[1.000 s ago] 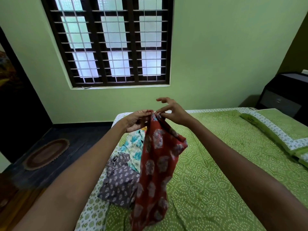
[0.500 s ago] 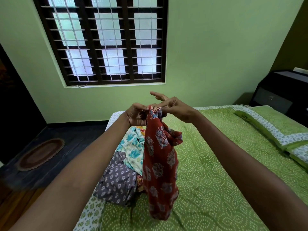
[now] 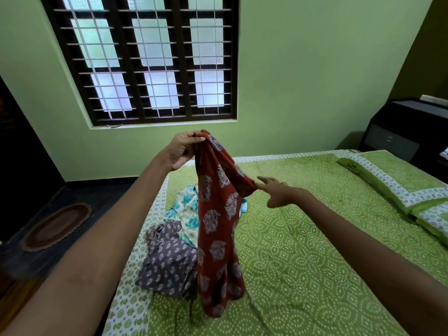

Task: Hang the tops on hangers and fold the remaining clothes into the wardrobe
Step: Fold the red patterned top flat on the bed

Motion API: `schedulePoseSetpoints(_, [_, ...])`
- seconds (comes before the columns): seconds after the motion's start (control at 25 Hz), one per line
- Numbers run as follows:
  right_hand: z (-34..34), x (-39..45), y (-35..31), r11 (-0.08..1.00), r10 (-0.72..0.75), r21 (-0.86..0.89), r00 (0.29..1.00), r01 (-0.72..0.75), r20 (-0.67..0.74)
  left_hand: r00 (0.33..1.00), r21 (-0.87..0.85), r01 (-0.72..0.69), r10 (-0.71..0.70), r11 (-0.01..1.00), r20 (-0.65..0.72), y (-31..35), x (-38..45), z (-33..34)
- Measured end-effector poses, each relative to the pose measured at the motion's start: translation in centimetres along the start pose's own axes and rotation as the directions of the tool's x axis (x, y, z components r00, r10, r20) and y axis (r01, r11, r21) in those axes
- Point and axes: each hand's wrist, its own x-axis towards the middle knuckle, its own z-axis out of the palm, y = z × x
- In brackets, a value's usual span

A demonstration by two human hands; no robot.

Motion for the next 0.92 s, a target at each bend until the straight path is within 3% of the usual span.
schedulePoseSetpoints(0.08, [0.2, 0.0, 1.3, 0.999, 0.001, 0.035, 0.987, 0.005, -0.164, 0.995, 0.206, -0.048, 0.064, 0.977, -0.071, 0.1, 0.0, -1.5])
schedulePoseSetpoints(0.16, [-1.3, 0.0, 1.8, 0.975, -0.003, 0.203, 0.918, 0.091, -0.398, 0.979, 0.428, -0.048, 0.126, 0.902, -0.157, -0.6, -0.1, -2.5])
schedulePoseSetpoints(0.28, [-3.1, 0.0, 1.8, 0.889, 0.090, 0.429, 0.861, 0.157, -0.501, 0.947, 0.488, -0.061, 0.204, 0.871, -0.247, -2.3, -0.7, -3.0])
schedulePoseSetpoints(0.44, [-4.1, -1.0, 2.3, 0.802, 0.176, 0.575, 0.856, 0.162, -0.486, 0.958, 0.545, -0.042, 0.190, 0.837, -0.217, -2.8, -1.2, -3.5])
schedulePoseSetpoints(0.68, [-6.8, -4.0, 3.7, 0.869, 0.183, 0.472, 0.790, 0.148, -0.585, 0.955, 0.619, -0.163, 0.281, 0.768, -0.097, -1.7, -0.8, -1.7])
schedulePoseSetpoints(0.8, [-5.6, -6.1, 3.5, 0.874, 0.084, 0.449, 0.852, 0.186, -0.516, 0.959, 0.672, -0.188, 0.282, 0.717, -0.033, -2.7, -0.5, -0.1])
schedulePoseSetpoints(0.92, [-3.9, -7.8, 4.3, 0.914, 0.058, 0.399, 0.952, 0.070, -0.301, 0.962, 0.683, -0.222, 0.268, 0.696, 0.040, -4.4, 0.0, 2.2])
